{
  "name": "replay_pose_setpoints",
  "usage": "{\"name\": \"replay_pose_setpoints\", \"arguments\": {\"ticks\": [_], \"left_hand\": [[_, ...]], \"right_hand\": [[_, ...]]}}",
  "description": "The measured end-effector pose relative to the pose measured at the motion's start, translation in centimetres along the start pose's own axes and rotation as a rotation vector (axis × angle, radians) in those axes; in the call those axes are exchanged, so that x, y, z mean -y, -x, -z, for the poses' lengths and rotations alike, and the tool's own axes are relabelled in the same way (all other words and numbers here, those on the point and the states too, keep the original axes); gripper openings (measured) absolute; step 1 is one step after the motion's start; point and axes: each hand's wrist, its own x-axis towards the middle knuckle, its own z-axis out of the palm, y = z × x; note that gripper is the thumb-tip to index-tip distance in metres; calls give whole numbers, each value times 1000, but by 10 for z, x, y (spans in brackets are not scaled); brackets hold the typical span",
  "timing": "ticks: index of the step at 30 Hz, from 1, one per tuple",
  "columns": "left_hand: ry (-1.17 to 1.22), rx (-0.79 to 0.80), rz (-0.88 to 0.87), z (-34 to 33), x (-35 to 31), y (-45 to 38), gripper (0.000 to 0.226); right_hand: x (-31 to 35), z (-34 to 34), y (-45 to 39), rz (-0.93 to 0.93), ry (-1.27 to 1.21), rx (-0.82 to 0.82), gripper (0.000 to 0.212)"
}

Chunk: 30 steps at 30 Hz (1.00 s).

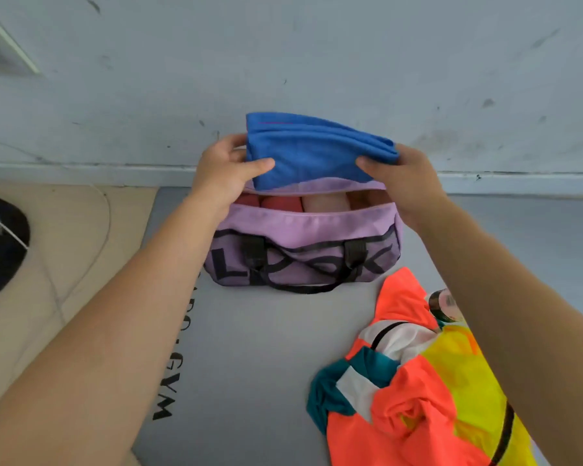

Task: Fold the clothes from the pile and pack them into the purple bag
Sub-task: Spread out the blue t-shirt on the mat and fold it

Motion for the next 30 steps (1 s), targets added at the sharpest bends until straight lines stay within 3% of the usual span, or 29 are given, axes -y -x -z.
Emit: {"name": "replay_pose_setpoints", "arguments": {"ticks": [4, 9, 12, 15, 20, 23, 27, 30], "left_hand": [[-363, 15, 48, 1, 27, -17, 33], [-800, 267, 169, 8, 62, -21, 31], [-793, 388, 200, 10, 68, -19, 31], [-627, 371, 182, 16, 72, -12, 19], [-978, 432, 161, 12, 79, -7, 39], [-1088, 392, 182, 6, 81, -9, 40], [-977, 159, 72, 6, 86, -10, 34], [-941, 123, 11, 10, 88, -11, 34]], "right_hand": [[-21, -10, -25, 46, 398, 107, 6], [-55, -18, -33, -27, 755, 379, 15], [-57, -17, -32, -55, 804, 531, 10], [-57, -11, -29, -31, 750, 545, 4], [-64, -11, -29, -98, 995, 640, 20], [-71, -23, -28, -48, 1068, 588, 22], [-78, -34, -29, 72, 964, 358, 25], [-81, -35, -30, 73, 885, 322, 22]]}}
